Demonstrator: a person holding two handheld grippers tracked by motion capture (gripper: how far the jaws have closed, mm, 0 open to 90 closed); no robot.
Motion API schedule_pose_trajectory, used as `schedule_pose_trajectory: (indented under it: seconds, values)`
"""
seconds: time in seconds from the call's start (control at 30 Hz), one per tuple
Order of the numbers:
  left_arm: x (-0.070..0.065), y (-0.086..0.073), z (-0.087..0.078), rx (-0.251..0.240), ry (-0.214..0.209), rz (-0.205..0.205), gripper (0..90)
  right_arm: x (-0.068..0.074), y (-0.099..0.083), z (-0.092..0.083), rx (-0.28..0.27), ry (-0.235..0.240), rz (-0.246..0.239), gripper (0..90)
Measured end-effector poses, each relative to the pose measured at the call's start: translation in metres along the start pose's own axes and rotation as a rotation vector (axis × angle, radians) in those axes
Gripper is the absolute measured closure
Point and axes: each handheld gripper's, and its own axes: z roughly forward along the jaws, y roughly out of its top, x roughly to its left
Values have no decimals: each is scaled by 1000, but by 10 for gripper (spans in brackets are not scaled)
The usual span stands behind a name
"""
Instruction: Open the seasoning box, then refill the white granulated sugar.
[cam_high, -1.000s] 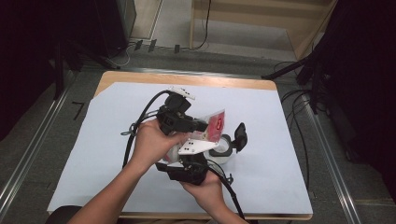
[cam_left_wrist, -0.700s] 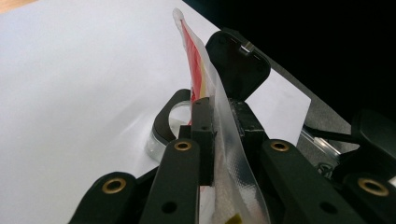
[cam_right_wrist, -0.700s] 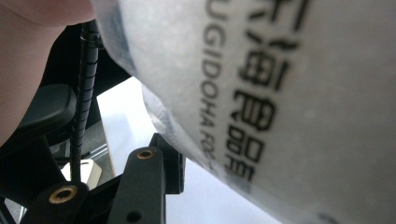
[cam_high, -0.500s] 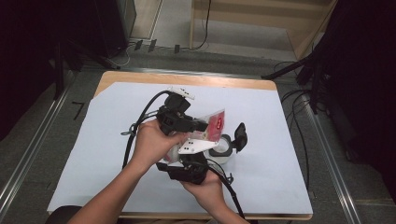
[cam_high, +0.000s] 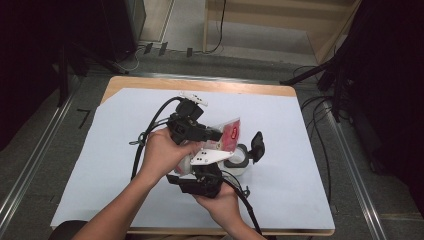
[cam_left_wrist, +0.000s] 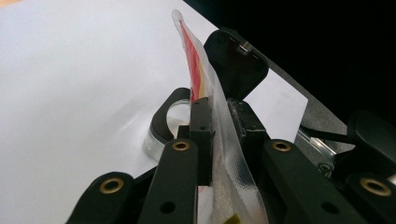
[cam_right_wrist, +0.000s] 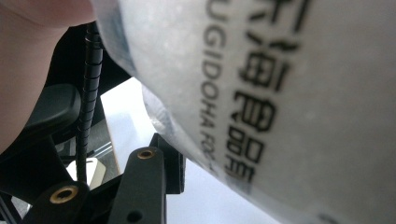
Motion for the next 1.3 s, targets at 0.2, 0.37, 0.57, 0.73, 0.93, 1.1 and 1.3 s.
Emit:
schedule_pose_trajectory:
  seconds: [0.2, 0.37, 0.57, 0.73, 0.93, 1.1, 1.3]
  values:
    - [1, 0, 0, 3, 4, 2, 816, 0, 0, 1, 2, 3, 2, 628]
    - [0, -1, -1, 1, 5, 4, 814, 0, 0, 1, 5, 3, 1, 629]
    - [1, -1, -1, -4, 2, 0, 814, 0, 0, 1, 5, -5, -14, 626]
    - [1, -1, -2, -7, 3, 1, 811, 2, 0, 1, 3, -22, -31, 630]
    - [2, -1, -1, -8, 2, -4, 808, 1, 0, 1, 6, -17, -24, 631]
    - [1, -1, -2, -11, 3, -4, 810, 2, 0, 1, 6, -17, -24, 631]
    - [0, -2, -4, -15, 11, 3, 818, 3, 0, 2, -8, -18, -32, 629]
